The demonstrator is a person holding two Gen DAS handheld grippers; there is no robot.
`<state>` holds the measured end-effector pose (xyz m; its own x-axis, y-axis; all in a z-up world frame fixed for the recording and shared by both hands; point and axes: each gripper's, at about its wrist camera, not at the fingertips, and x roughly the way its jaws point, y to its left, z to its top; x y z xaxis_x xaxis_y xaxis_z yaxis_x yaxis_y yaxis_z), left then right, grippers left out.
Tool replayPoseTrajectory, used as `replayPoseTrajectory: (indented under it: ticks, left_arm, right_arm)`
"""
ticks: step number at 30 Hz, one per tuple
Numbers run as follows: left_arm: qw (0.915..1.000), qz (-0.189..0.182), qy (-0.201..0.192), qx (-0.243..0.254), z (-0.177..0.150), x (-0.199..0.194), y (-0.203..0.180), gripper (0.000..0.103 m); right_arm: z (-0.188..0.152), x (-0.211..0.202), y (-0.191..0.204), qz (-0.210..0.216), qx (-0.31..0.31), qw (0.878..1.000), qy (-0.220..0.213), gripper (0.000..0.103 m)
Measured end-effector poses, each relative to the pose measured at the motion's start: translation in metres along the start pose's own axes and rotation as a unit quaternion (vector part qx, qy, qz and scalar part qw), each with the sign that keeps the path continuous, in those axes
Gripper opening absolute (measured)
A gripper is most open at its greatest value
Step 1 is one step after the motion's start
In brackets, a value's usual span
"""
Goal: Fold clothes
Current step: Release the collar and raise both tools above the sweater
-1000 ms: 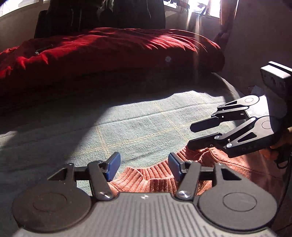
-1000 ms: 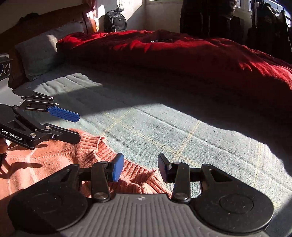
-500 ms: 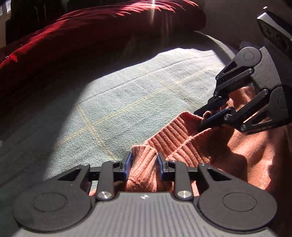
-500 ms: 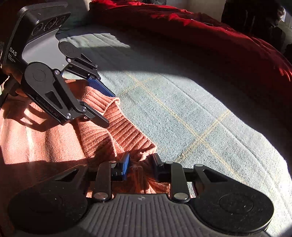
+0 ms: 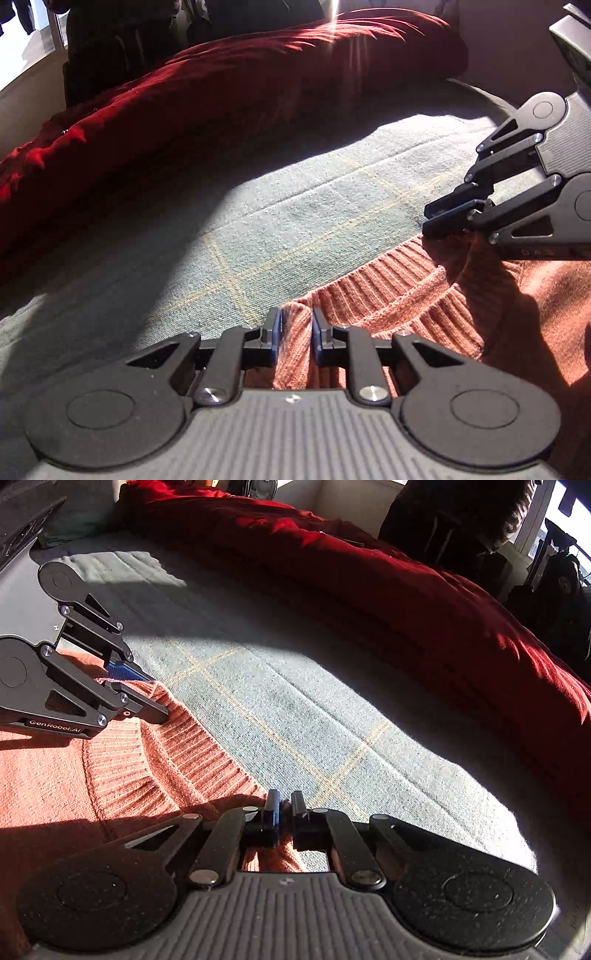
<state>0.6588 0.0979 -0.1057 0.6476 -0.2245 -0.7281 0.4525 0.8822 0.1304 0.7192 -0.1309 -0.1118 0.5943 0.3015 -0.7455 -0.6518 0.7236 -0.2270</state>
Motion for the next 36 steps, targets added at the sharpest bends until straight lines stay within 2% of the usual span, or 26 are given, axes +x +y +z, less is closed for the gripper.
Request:
replayPoseTrajectory:
  ticks: [1, 2, 5, 6, 7, 8, 12, 14, 17, 22, 25, 27, 28, 30, 33, 36]
  left_arm:
    - [0.9999, 0.006, 0.002, -0.009, 0.002, -0.003, 0.003, 0.034]
    - [0.9998, 0.011, 0.003, -0.018, 0.004, -0.006, 0.007, 0.047]
    - [0.9994, 0.011, -0.013, -0.030, 0.008, -0.029, 0.015, 0.049]
    - [0.9992, 0.013, -0.020, -0.033, 0.009, -0.037, 0.016, 0.058]
    - [0.9990, 0.017, -0.023, -0.035, 0.009, -0.045, 0.016, 0.061]
    - [0.9989, 0.019, -0.026, -0.033, 0.009, -0.053, 0.015, 0.061]
    - [0.9987, 0.035, -0.025, -0.029, 0.010, -0.085, 0.009, 0.061]
    - [0.9985, 0.035, -0.010, -0.039, 0.009, -0.101, 0.006, 0.061]
    - [0.9971, 0.030, 0.018, -0.068, 0.003, -0.127, 0.003, 0.063]
    - [0.9906, 0.002, 0.076, -0.113, -0.023, -0.176, -0.012, 0.067]
    - [0.9878, -0.018, 0.082, -0.131, -0.044, -0.212, -0.025, 0.074]
    - [0.9868, -0.026, 0.075, -0.141, -0.057, -0.232, -0.032, 0.082]
    - [0.9869, -0.027, 0.070, -0.143, -0.063, -0.237, -0.034, 0.084]
    - [0.9868, -0.027, 0.059, -0.148, -0.076, -0.239, -0.038, 0.084]
    - [0.9835, -0.016, 0.033, -0.177, -0.097, -0.218, -0.041, 0.084]
    - [0.9816, 0.022, 0.024, -0.188, -0.115, -0.179, -0.051, 0.084]
  right_arm:
    - [-0.002, -0.001, -0.002, 0.002, 0.011, 1.000, -0.002, 0.011]
    - [-0.002, -0.005, -0.004, 0.007, 0.022, 1.000, -0.006, 0.012]
    - [0.001, -0.024, -0.010, 0.012, 0.042, 0.999, -0.027, 0.032]
    - [0.002, -0.033, -0.011, 0.014, 0.049, 0.998, -0.034, 0.041]
    - [0.003, -0.041, -0.012, 0.015, 0.058, 0.997, -0.038, 0.046]
    - [0.004, -0.050, -0.013, 0.017, 0.066, 0.997, -0.042, 0.053]
    - [0.003, -0.086, -0.013, 0.018, 0.083, 0.996, -0.041, 0.057]
    - [0.002, -0.105, -0.012, 0.020, 0.091, 0.995, -0.039, 0.059]
    - [-0.004, -0.138, -0.011, 0.017, 0.118, 0.992, -0.040, 0.072]
    - [-0.032, -0.188, -0.004, 0.041, 0.195, 0.980, -0.019, 0.085]
    - [-0.054, -0.216, 0.005, 0.060, 0.233, 0.971, 0.001, 0.087]
    - [-0.071, -0.236, 0.014, 0.074, 0.251, 0.965, 0.004, 0.100]
    - [-0.078, -0.244, 0.018, 0.076, 0.258, 0.963, 0.000, 0.103]
    - [-0.091, -0.252, 0.028, 0.073, 0.264, 0.962, -0.013, 0.103]
    - [-0.106, -0.240, 0.042, 0.051, 0.269, 0.962, -0.023, 0.103]
    - [-0.117, -0.207, 0.054, 0.024, 0.306, 0.951, -0.032, 0.103]
